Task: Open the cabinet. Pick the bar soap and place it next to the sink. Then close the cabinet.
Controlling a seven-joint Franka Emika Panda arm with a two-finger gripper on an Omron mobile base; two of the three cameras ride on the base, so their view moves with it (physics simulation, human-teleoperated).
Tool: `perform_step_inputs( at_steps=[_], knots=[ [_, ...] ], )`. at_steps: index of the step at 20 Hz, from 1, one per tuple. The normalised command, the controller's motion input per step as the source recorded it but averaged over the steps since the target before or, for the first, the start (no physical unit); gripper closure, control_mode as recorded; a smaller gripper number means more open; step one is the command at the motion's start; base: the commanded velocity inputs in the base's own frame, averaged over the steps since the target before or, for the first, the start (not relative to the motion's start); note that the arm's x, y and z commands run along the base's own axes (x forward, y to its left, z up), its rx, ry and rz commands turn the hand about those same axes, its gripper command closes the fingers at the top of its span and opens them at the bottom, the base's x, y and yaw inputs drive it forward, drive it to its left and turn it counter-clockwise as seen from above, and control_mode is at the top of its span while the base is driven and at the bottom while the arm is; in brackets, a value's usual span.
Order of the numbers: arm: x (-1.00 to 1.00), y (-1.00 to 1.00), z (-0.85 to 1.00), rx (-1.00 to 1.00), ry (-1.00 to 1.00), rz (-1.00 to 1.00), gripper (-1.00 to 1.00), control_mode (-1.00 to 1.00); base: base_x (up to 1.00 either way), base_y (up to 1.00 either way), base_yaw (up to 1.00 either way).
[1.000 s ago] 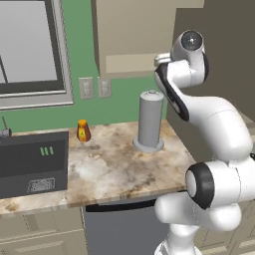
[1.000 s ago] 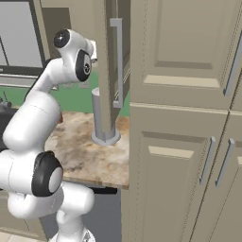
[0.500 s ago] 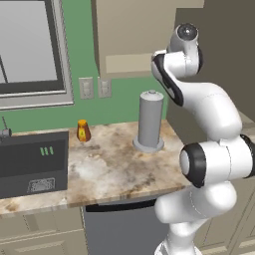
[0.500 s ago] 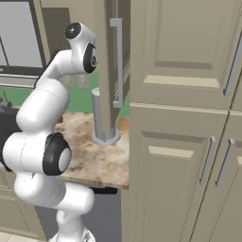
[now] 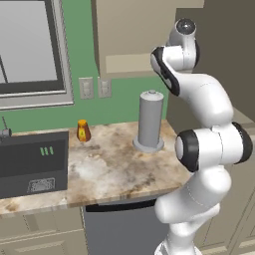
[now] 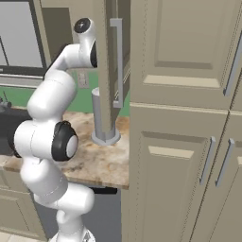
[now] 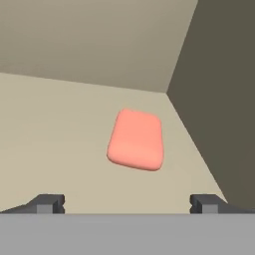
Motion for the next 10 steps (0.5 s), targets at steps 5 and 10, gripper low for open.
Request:
perform_step_inputs(
  at_steps=[5,10],
  knots=[
    [0.27,-0.12,-0.10,0.02,0.00,0.00,-1.00,-1.00,0.00,0.00,0.00],
    [0.22,-0.04,-0.18,0.09,0.00,0.00,-1.00,-1.00,0.00,0.00,0.00]
  ],
)
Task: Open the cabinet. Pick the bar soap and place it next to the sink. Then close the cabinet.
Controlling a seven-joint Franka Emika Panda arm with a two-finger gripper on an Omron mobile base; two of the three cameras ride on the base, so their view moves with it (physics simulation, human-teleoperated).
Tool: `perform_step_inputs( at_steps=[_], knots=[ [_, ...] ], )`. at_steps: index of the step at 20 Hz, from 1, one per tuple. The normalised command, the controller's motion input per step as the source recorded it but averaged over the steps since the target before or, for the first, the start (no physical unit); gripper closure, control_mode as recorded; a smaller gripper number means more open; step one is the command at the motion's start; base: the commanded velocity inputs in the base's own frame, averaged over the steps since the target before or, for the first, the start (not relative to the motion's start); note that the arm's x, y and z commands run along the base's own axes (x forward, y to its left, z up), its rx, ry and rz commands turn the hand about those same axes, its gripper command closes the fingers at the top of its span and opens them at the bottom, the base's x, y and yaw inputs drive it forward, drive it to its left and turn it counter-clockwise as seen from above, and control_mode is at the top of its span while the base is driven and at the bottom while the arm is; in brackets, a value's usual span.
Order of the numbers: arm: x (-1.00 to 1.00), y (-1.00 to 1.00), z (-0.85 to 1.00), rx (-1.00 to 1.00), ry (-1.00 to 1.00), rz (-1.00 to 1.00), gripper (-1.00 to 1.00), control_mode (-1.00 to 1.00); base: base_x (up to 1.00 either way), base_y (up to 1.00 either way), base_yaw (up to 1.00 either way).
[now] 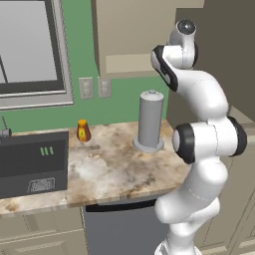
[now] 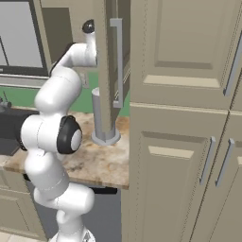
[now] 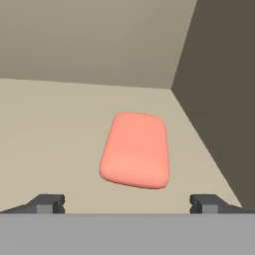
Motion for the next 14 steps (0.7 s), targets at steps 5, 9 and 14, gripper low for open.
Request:
perform_step_inputs(
  at_steps=[5,9,14],
  knots=[
    [0.23,-0.02,-0.15,0.08,0.00,0.00,-1.00,-1.00,0.00,0.00,0.00],
    [0.26,-0.07,-0.04,0.04,0.00,0.00,-1.00,-1.00,0.00,0.00,0.00],
    [0.27,-0.02,-0.01,0.01,0.00,0.00,-1.00,-1.00,0.00,0.00,0.00]
  ],
)
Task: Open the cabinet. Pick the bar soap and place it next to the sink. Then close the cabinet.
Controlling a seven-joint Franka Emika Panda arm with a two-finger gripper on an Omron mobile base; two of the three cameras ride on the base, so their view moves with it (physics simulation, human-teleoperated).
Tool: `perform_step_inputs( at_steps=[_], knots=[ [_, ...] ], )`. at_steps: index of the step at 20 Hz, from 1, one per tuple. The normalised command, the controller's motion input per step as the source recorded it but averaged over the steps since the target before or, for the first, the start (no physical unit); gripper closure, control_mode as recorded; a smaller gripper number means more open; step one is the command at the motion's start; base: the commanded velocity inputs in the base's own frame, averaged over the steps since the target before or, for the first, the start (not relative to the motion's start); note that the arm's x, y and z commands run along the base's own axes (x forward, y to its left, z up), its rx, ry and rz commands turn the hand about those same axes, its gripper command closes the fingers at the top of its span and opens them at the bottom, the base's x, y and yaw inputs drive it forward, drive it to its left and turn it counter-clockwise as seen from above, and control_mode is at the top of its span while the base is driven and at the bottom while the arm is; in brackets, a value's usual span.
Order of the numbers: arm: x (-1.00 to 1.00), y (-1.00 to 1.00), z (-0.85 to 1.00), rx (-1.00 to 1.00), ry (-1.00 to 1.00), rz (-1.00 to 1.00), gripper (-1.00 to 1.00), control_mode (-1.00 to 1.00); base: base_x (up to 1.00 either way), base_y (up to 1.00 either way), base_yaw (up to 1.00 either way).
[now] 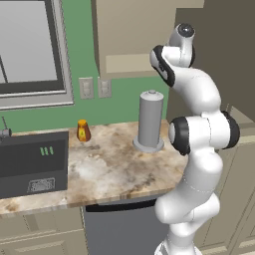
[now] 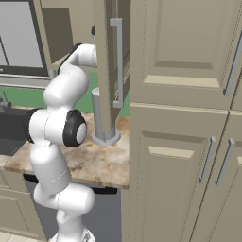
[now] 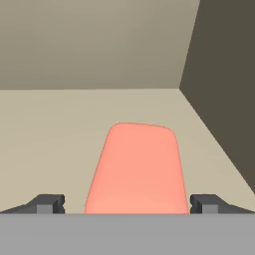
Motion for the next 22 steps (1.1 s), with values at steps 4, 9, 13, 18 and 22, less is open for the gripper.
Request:
perform_step_inputs(
  at_steps=[4,9,13,18,22],
  knots=[
    [0.26,0.00,0.00,0.00,0.00,0.00,-1.00,-1.00,0.00,0.00,0.00],
    [0.25,0.00,0.00,0.00,0.00,0.00,-1.00,-1.00,0.00,0.00,0.00],
    [0.21,-0.02,0.00,0.00,0.03,0.00,-1.00,-1.00,0.00,0.00,0.00],
    [0.13,-0.04,-0.09,0.00,0.05,0.00,-1.00,-1.00,0.00,0.00,0.00],
    [0.07,-0.03,-0.12,0.00,0.05,0.00,1.00,-1.00,0.00,0.00,0.00]
  ],
)
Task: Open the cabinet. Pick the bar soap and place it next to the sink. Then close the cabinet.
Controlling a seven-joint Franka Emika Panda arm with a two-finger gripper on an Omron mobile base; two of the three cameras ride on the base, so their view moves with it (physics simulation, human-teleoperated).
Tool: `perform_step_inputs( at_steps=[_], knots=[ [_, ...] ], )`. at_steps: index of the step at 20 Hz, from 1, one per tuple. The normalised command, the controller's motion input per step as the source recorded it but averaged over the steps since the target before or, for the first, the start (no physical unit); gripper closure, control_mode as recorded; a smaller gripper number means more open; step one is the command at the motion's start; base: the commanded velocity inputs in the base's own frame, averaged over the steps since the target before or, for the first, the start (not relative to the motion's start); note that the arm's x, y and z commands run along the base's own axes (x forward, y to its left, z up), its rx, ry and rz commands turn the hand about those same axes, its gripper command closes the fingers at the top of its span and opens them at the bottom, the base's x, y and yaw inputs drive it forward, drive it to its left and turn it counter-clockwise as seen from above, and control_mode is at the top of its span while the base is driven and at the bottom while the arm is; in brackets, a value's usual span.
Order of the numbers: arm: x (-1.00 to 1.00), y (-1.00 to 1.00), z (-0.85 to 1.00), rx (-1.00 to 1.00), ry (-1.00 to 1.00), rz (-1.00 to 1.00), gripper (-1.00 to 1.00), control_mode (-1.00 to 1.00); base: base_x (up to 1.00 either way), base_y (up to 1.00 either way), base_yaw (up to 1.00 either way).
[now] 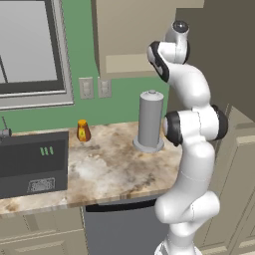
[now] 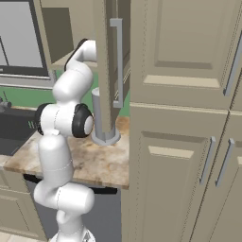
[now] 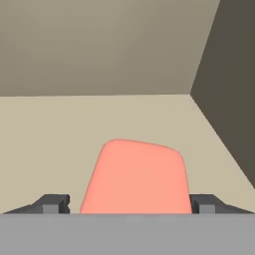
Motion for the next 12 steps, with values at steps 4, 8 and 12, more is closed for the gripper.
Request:
perform_step_inputs(
  at_steps=[4,8,12],
  knots=[
    [0.01,-0.03,-0.13,0.02,0.05,0.00,1.00,-1.00,0.00,0.00,0.00],
    [-0.01,-0.06,-0.16,0.04,0.03,0.00,1.00,-1.00,0.00,0.00,0.00],
    [-0.19,-0.01,-0.22,0.07,0.06,-0.01,1.00,-1.00,0.00,0.00,0.00]
  ],
)
